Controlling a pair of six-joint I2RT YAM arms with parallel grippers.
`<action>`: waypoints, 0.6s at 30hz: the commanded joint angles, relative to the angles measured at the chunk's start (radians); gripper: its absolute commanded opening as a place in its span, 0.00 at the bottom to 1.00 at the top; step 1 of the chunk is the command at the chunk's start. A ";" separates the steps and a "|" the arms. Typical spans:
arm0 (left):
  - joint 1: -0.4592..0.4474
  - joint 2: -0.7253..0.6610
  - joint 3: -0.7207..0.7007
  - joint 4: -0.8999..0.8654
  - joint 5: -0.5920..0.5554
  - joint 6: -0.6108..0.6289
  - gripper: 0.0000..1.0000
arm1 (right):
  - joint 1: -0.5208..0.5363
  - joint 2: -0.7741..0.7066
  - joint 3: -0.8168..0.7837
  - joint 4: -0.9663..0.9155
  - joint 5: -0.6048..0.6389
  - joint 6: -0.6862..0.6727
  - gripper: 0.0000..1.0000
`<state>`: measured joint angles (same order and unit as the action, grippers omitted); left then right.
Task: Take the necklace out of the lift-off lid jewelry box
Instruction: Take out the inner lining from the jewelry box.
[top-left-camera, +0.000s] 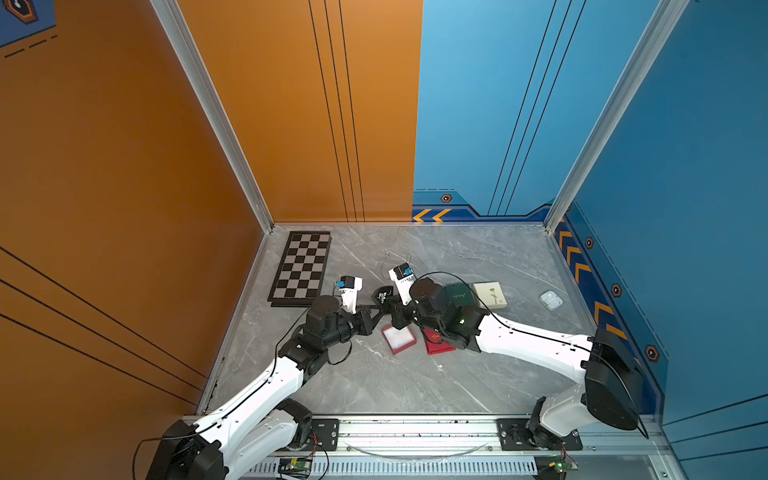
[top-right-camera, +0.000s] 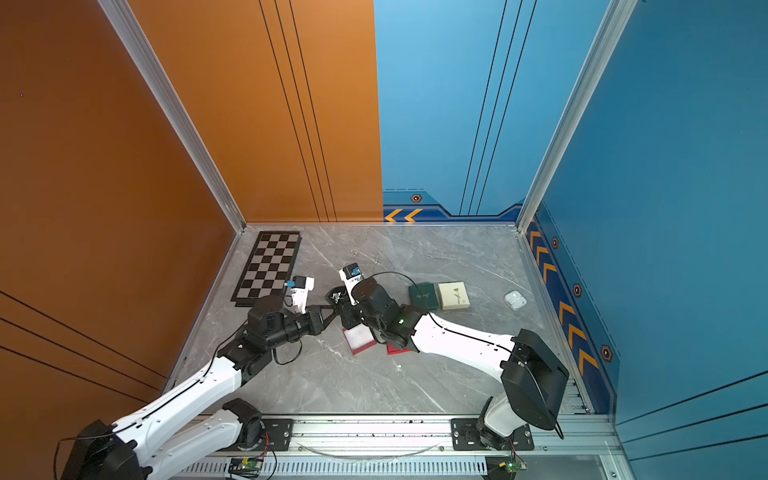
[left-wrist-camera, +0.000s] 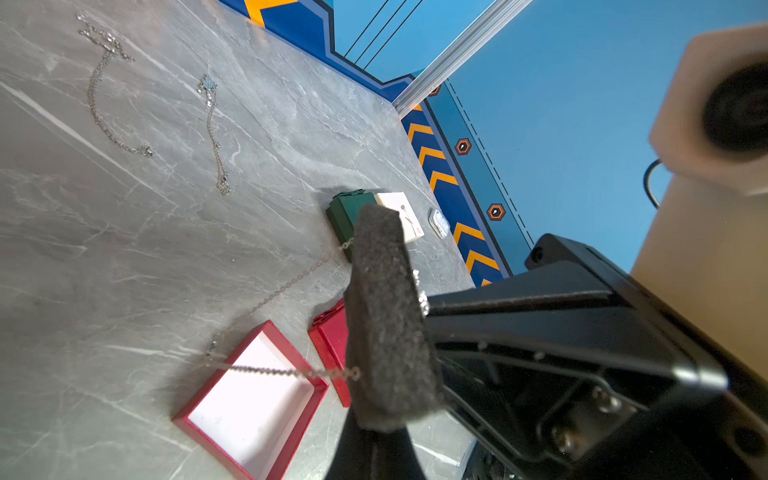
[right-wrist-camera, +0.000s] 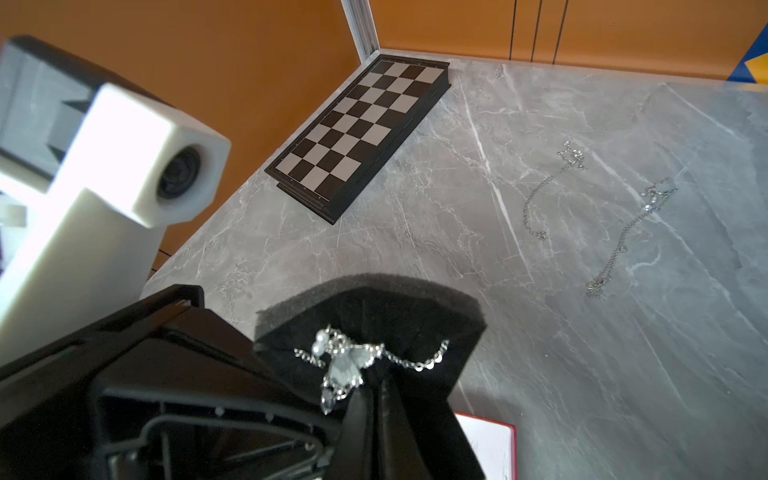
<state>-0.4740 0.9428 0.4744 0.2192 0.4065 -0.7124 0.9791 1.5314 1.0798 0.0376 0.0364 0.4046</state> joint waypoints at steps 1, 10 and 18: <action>0.013 -0.006 0.010 -0.045 -0.006 0.039 0.00 | -0.002 -0.018 -0.020 0.013 -0.062 0.020 0.09; 0.019 -0.051 0.043 -0.192 -0.020 0.098 0.00 | -0.026 -0.074 -0.030 -0.036 -0.077 0.014 0.24; 0.020 -0.070 0.055 -0.228 -0.012 0.115 0.00 | -0.066 -0.104 -0.032 -0.081 -0.143 0.017 0.31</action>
<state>-0.4633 0.8829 0.5018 0.0277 0.4004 -0.6258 0.9253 1.4395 1.0611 0.0063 -0.0540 0.4191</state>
